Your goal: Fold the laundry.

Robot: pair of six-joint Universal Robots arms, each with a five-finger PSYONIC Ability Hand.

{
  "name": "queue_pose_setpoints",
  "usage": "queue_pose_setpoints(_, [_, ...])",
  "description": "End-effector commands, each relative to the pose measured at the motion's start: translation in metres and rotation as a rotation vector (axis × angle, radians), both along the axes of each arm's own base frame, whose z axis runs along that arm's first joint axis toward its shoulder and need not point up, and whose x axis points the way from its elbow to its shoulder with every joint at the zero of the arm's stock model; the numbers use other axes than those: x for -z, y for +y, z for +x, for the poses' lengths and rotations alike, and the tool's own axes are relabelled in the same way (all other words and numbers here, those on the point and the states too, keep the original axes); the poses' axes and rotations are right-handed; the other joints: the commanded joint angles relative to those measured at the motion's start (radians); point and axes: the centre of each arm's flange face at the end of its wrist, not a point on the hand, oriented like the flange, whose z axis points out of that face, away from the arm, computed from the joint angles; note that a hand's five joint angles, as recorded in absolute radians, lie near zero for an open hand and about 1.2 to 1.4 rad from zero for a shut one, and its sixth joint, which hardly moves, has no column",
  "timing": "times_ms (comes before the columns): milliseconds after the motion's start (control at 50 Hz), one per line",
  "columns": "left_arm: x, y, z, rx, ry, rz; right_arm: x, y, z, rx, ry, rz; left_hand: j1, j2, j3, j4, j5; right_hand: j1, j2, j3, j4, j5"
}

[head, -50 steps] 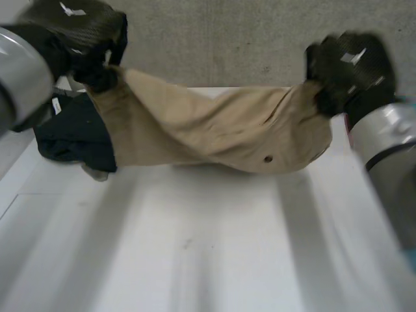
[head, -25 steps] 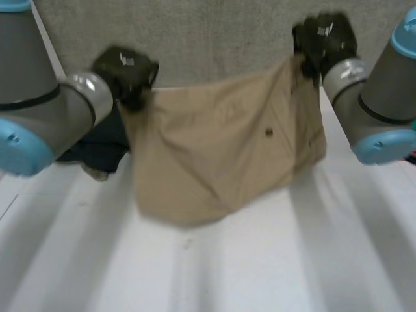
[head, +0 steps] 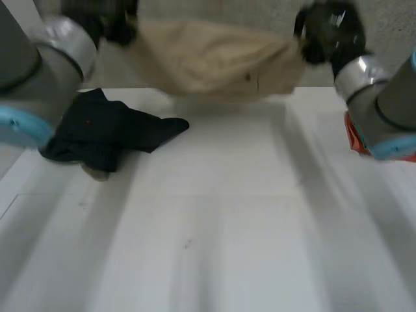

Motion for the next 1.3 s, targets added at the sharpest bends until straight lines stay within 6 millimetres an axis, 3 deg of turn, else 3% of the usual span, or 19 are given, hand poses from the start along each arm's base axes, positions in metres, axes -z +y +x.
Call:
queue_pose_setpoints(20, [0.103, 0.015, -0.005, 0.058, -0.175, 0.287, 0.094, 0.038, -0.016, -0.052, 0.268, 0.305, 0.224, 0.197, 0.204, 0.196, 0.238, 0.275, 0.222, 0.208, 0.200, 0.202])
queue_pose_setpoints(100, [0.146, 0.024, -0.006, 0.072, -0.297, 0.393, 0.127, 0.052, -0.022, -0.057, 0.396, 0.368, 0.224, 0.197, 0.204, 0.196, 0.238, 0.275, 0.222, 0.208, 0.200, 0.202])
queue_pose_setpoints(180, [0.160, 0.038, -0.002, 0.085, -0.402, 0.458, 0.138, 0.065, -0.026, -0.067, 0.484, 0.407, 0.224, 0.197, 0.204, 0.196, 0.238, 0.275, 0.222, 0.208, 0.200, 0.202])
queue_pose_setpoints(280, [0.145, 0.065, 0.008, 0.090, -0.474, 0.548, 0.126, 0.086, -0.032, -0.081, 0.555, 0.497, 0.224, 0.197, 0.204, 0.196, 0.238, 0.275, 0.222, 0.208, 0.200, 0.202])
queue_pose_setpoints(420, [0.123, 0.124, 0.030, 0.139, -0.596, 0.743, 0.075, 0.122, -0.070, -0.054, 0.733, 0.617, 0.224, 0.197, 0.204, 0.196, 0.238, 0.275, 0.222, 0.208, 0.200, 0.202])
queue_pose_setpoints(520, [0.114, 0.162, 0.036, 0.275, -0.717, 0.779, 0.065, 0.155, -0.085, -0.150, 0.895, 0.662, 0.224, 0.197, 0.204, 0.196, 0.238, 0.275, 0.222, 0.208, 0.200, 0.202])
queue_pose_setpoints(580, [0.105, 0.182, 0.035, 0.361, -0.760, 0.762, 0.062, 0.159, -0.087, -0.192, 0.958, 0.593, 0.224, 0.197, 0.204, 0.196, 0.238, 0.275, 0.222, 0.208, 0.200, 0.202])
queue_pose_setpoints(640, [0.099, 0.190, 0.032, 0.388, -0.770, 0.724, 0.066, 0.156, -0.087, -0.182, 0.939, 0.598, 0.224, 0.197, 0.204, 0.196, 0.238, 0.275, 0.222, 0.208, 0.200, 0.202])
queue_pose_setpoints(700, [0.107, 0.173, 0.025, 0.348, -0.756, 0.702, 0.072, 0.151, -0.084, -0.172, 0.908, 0.603, 0.132, 0.104, 0.111, 0.103, 0.145, 0.275, 0.222, 0.208, 0.200, 0.202])
queue_pose_setpoints(760, [0.116, 0.156, 0.019, 0.312, -0.754, 0.690, 0.081, 0.146, -0.077, -0.166, 0.877, 0.590, -0.396, -0.423, -0.417, -0.424, -0.382, 0.275, 0.222, 0.208, 0.200, 0.202])
queue_pose_setpoints(780, [0.119, 0.147, 0.016, 0.282, -0.751, 0.683, 0.084, 0.144, -0.073, -0.157, 0.867, 0.584, -0.686, -0.713, -0.706, -0.714, -0.672, 0.275, 0.222, 0.208, 0.200, 0.202])
queue_pose_setpoints(800, [0.121, 0.143, 0.014, 0.277, -0.748, 0.680, 0.086, 0.142, -0.072, -0.150, 0.861, 0.578, -0.723, -0.751, -0.744, -0.752, -0.710, 0.275, 0.222, 0.208, 0.200, 0.202])
queue_pose_setpoints(1000, [0.120, 0.080, -0.002, 0.175, -0.584, 0.548, 0.095, 0.126, -0.065, -0.088, 0.786, 0.536, -0.747, -0.775, -0.768, -0.776, -0.734, 0.275, 0.222, 0.208, 0.200, 0.202])
queue_pose_setpoints(1120, [0.133, 0.034, -0.016, 0.150, -0.511, 0.430, 0.098, 0.126, -0.060, -0.088, 0.758, 0.528, -0.348, -0.376, -0.369, -0.376, -0.335, 0.275, 0.222, 0.208, 0.200, 0.202])
queue_pose_setpoints(1300, [0.166, 0.002, -0.033, 0.204, -0.499, 0.392, 0.105, 0.128, -0.059, -0.100, 0.758, 0.544, -0.483, -0.510, -0.504, -0.511, -0.469, 0.275, 0.222, 0.208, 0.200, 0.202])
